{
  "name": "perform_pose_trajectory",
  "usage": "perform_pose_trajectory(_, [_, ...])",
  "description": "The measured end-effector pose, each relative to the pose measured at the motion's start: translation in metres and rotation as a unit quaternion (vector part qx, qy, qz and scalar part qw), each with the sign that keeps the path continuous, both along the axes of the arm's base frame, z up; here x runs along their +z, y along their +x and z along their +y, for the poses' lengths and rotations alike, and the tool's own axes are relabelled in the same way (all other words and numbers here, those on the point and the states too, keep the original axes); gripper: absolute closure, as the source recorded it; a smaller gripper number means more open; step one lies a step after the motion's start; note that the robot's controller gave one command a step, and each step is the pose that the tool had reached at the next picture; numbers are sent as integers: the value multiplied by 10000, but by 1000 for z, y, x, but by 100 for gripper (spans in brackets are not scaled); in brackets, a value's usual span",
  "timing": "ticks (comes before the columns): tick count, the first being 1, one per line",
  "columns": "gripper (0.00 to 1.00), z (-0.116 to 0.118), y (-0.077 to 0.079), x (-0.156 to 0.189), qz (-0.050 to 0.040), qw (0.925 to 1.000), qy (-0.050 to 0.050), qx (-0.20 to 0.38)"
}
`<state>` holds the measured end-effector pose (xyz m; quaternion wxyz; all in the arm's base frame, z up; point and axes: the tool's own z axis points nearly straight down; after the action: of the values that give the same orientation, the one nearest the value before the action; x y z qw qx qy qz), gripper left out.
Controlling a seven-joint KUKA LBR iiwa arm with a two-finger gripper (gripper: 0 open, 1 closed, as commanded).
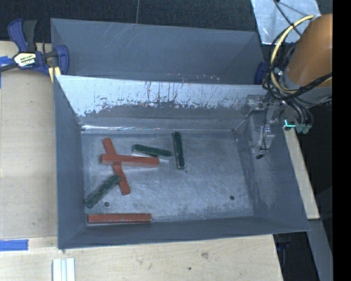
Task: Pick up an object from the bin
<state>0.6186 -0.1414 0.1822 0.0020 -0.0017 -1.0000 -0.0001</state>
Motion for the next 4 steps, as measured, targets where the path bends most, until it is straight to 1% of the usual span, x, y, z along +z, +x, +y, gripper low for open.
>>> perform_pose_trajectory(1, [0,75,2,-44,-39,9998,0,169])
perform_pose_trajectory(2, [0,138,-4,-115,-4,9984,11,-559])
perform_pose_trajectory(3, [0,203,-55,-112,-20,9970,11,-776])
perform_pose_trajectory(4, [100,198,-53,-112,-40,9969,-2,-790])
